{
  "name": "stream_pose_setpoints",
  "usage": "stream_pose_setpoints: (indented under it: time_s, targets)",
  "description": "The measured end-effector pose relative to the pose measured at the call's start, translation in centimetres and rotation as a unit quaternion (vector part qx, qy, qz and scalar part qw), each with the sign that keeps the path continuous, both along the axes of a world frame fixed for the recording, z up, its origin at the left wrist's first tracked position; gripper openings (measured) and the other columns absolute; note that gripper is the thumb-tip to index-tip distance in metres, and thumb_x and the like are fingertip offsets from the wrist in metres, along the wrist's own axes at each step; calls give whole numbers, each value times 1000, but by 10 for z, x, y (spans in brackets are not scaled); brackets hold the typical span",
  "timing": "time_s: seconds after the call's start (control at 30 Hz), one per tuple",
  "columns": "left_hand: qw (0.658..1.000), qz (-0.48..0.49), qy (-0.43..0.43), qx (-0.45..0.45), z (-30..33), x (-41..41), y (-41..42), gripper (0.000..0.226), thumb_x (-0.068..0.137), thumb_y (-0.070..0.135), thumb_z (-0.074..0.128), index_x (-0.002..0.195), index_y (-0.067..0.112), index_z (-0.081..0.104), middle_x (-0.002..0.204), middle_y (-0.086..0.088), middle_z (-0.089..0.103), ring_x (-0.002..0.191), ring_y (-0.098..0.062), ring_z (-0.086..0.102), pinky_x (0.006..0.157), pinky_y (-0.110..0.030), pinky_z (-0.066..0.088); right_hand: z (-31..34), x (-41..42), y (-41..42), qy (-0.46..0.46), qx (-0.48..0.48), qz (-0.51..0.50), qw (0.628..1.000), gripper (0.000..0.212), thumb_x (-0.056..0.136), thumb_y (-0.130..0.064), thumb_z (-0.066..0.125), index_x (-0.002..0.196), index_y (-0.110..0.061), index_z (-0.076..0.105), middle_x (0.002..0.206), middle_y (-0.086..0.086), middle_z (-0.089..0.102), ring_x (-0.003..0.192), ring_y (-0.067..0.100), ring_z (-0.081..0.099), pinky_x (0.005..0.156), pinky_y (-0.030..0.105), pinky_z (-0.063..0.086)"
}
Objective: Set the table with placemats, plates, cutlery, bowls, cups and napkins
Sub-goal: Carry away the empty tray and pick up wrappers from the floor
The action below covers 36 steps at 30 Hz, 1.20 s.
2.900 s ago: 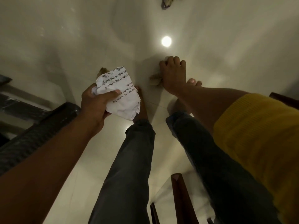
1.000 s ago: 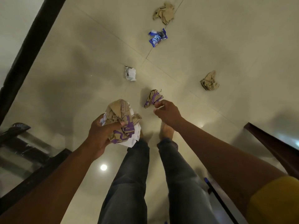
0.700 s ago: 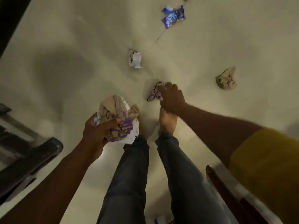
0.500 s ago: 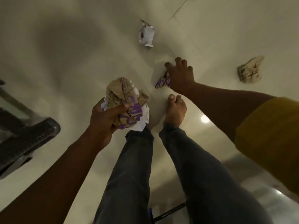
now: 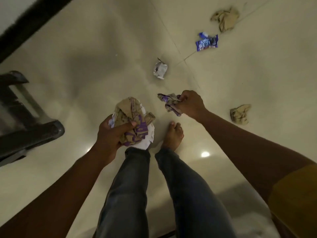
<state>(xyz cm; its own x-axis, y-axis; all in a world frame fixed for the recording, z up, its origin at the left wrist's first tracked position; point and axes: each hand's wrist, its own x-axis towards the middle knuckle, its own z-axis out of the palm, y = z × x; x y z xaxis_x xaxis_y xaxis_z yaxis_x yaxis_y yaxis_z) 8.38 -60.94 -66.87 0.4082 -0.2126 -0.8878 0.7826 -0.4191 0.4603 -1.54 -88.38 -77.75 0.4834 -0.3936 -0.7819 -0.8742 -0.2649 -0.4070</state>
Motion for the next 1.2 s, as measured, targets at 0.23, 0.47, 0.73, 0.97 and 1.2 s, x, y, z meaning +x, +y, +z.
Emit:
stream_pose_setpoints:
  time_s: [0.23, 0.47, 0.73, 0.97, 1.2]
  targets:
    - [997, 58, -44, -17, 104, -1, -7, 60, 76, 19, 88, 131, 17, 66, 119, -10, 76, 106, -35, 75, 87, -50, 63, 183, 7, -18, -158, 226, -112, 955, 23, 78, 13, 68, 74, 3, 48, 101, 17, 72, 72, 18, 65, 66, 31, 51]
    - [987, 124, -85, -51, 253, -9, 19, 79, 53, 43, 90, 124, 15, 69, 111, -15, 77, 99, -37, 76, 88, -58, 61, 380, 34, 22, -240, 347, -58, 905, 15, 78, 0, 69, 91, -5, 65, 89, 5, 72, 86, 19, 67, 78, 32, 55]
    - [945, 276, -132, -119, 381, -31, 74, 77, 67, 39, 80, 135, 7, 62, 126, -26, 70, 115, -45, 69, 101, -61, 54, 493, 82, 130, -232, 275, 117, 926, 22, 87, -12, 81, 104, -14, 68, 102, 2, 75, 99, 18, 70, 91, 48, 60]
    - [883, 404, -110, -212, 448, -57, 149, 48, 93, 23, 63, 139, 9, 61, 130, -24, 69, 116, -42, 69, 88, -47, 63, 557, 108, 222, -241, 352, 192, 884, 67, 82, -21, 82, 138, -43, 54, 139, -7, 60, 129, 17, 59, 104, 46, 54]
    - [828, 513, -111, -197, 494, -69, 245, 57, 106, 54, 35, 141, 18, 62, 134, -17, 69, 123, -41, 66, 104, -60, 51, 613, 108, 348, -229, 390, 235, 860, 66, 82, -4, 69, 139, -35, 54, 124, -4, 72, 117, 19, 69, 95, 37, 59]
